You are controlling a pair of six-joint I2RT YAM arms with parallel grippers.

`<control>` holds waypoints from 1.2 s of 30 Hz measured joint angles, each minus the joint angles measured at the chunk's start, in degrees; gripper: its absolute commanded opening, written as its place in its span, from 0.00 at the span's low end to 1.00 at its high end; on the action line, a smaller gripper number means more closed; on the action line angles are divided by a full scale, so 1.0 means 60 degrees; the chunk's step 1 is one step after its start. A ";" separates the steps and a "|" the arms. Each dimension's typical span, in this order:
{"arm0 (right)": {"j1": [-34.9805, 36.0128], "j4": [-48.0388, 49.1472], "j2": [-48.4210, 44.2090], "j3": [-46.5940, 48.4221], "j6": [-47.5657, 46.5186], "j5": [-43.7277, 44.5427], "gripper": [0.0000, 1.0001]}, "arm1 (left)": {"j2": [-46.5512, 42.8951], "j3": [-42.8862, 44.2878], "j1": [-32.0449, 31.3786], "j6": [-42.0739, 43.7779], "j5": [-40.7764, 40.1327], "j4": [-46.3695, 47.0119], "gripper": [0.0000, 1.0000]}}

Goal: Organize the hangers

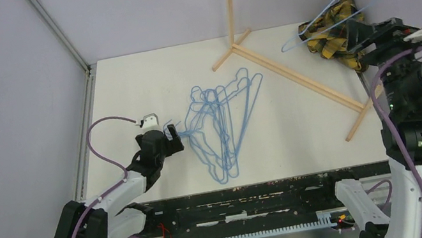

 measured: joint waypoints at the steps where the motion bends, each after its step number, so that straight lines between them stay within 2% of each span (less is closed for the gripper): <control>1: 0.0000 0.0066 0.0153 -0.0084 0.0146 -0.0656 0.66 | 0.0000 -0.0022 0.0000 0.0000 0.0000 0.0011 0.99; 6: 0.0455 0.0160 0.1271 -0.0918 0.0441 -0.3009 0.65 | 0.0000 -0.0069 0.0000 0.0000 -0.0011 0.0076 0.99; 10: 0.1821 -0.0328 0.2197 -0.1337 0.0033 -0.3417 0.66 | 0.0025 -0.0084 0.0000 0.0000 -0.0011 0.0138 0.99; 15: 0.3133 -0.0481 0.2798 -0.1064 -0.0477 -0.3468 0.66 | 0.0168 -0.0084 0.0000 0.0000 -0.0018 0.0171 0.99; 21: 0.5282 -0.0331 0.4648 -0.0219 -0.1249 -0.2747 0.66 | 0.0171 -0.0084 0.0000 0.0000 -0.0055 0.0219 0.99; 26: 0.7774 -0.0390 0.7096 -0.0149 -0.1840 -0.1479 0.63 | 0.0219 -0.0084 0.0000 0.0000 -0.0058 0.0277 0.99; 29: 0.8765 -0.0368 0.8590 -0.0197 -0.1920 -0.1024 0.63 | 0.0270 -0.0084 0.0000 0.0000 -0.0058 0.0277 0.99; 32: 0.9133 -0.0353 0.9486 -0.0452 -0.1880 -0.0623 0.62 | 0.0270 -0.0084 0.0000 0.0000 -0.0058 0.0280 0.99; 36: 0.9052 -0.0306 1.0083 -0.0565 -0.1796 0.0146 0.62 | 0.0270 -0.0084 0.0000 0.0000 -0.0062 0.0280 0.99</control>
